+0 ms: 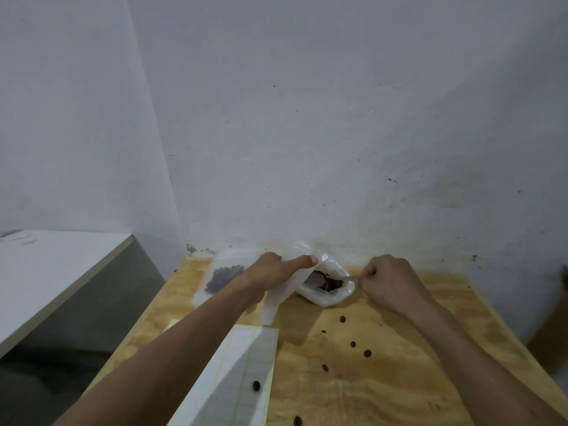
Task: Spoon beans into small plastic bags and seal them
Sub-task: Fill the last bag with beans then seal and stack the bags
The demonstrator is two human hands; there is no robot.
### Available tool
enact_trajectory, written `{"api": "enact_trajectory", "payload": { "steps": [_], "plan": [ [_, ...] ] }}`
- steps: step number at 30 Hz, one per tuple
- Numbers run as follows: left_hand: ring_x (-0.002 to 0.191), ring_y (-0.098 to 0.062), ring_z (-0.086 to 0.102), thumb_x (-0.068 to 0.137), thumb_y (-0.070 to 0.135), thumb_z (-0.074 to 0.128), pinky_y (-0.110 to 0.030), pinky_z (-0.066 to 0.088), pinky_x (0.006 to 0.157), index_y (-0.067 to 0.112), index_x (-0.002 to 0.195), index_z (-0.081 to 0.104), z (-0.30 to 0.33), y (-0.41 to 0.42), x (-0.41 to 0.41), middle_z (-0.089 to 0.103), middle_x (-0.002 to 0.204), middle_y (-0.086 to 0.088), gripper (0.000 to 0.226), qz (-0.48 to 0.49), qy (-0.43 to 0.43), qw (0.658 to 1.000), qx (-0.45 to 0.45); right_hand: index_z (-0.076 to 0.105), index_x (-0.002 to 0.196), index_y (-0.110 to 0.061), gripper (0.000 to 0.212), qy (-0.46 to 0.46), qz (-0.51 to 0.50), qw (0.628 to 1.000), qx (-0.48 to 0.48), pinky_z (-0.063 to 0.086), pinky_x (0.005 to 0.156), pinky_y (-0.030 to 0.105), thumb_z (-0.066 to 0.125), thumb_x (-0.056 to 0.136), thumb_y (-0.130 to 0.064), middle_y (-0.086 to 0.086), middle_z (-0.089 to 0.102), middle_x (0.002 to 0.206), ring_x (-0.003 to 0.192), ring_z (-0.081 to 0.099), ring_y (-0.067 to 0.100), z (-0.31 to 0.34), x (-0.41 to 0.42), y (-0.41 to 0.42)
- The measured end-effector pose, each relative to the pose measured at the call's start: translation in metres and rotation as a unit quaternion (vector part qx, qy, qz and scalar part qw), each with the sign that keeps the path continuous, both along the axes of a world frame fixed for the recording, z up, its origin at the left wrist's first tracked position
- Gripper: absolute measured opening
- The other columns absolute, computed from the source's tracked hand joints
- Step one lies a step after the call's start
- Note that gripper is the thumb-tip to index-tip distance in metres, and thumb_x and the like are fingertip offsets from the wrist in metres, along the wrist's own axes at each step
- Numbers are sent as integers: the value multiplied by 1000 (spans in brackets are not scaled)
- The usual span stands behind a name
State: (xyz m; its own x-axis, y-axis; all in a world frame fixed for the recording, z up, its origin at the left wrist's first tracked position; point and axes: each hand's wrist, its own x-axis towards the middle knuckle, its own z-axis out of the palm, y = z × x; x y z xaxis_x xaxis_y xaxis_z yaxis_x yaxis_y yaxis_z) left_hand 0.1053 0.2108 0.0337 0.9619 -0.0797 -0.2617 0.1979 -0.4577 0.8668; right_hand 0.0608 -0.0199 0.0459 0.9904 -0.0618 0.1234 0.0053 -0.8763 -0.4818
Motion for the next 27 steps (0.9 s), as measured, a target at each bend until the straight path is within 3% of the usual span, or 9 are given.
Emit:
{"api": "enact_trajectory", "payload": {
  "steps": [2,5,8,10,14,18,20,24,27],
  "plan": [
    [114,-24,58,67,75,76,-34,48,87,6,135,56,1,0,-1,59,131,-4,98,-1,-12,1000,1,70,86,-3,17,-70,20,996,-52,51,56,37,56,88,-12,13,68,70,63,64,27,5,-5,3],
    [83,-15,62,72,68,78,-27,45,68,11,101,70,7,1,-5,67,98,-1,64,-14,-32,999,7,60,86,-10,16,-123,49,971,-198,41,53,33,47,96,-15,0,56,68,61,56,22,10,-13,10],
    [61,-16,51,73,63,81,-30,37,61,13,72,58,16,0,-5,53,70,-2,55,-45,-69,997,13,40,71,-14,23,-86,34,959,-267,19,47,28,43,94,-15,-3,36,64,52,34,14,12,-24,20],
    [54,-15,39,73,60,83,-29,29,56,18,64,44,26,-2,-5,39,61,1,57,-77,-111,991,5,28,63,-17,34,-60,8,967,-249,15,46,28,44,93,-15,-3,32,63,51,26,10,11,-27,26],
    [51,-13,35,73,63,80,-26,26,52,16,68,46,42,-11,0,38,61,2,59,-125,-152,978,63,32,57,-15,41,-32,-39,996,-71,19,45,27,53,91,-13,-2,37,57,48,31,12,0,-19,29],
    [54,-14,36,72,68,79,-28,26,56,18,69,49,48,-22,6,39,62,2,58,-157,-152,972,91,36,60,-12,43,33,-103,989,97,19,48,26,60,94,-24,1,38,57,49,30,16,-1,-6,23],
    [49,-11,33,73,66,79,-26,24,54,20,63,42,49,-25,5,35,56,8,60,-157,-154,970,102,49,63,-6,32,67,-123,975,176,21,50,26,59,90,-19,6,42,61,49,32,18,-1,-2,15],
    [61,-15,47,67,74,77,-29,35,63,16,80,61,44,-14,10,51,71,1,61,-121,-115,981,95,61,80,-1,8,145,-165,908,357,22,44,22,60,85,-6,8,44,61,41,28,15,-21,-3,-1],
    [66,-17,50,69,75,74,-28,36,65,13,82,61,39,-4,6,55,78,-2,65,-111,-96,986,81,71,87,9,17,140,-188,855,463,20,36,20,62,90,-6,4,43,56,36,27,10,-39,-3,-5]
  ]
}}
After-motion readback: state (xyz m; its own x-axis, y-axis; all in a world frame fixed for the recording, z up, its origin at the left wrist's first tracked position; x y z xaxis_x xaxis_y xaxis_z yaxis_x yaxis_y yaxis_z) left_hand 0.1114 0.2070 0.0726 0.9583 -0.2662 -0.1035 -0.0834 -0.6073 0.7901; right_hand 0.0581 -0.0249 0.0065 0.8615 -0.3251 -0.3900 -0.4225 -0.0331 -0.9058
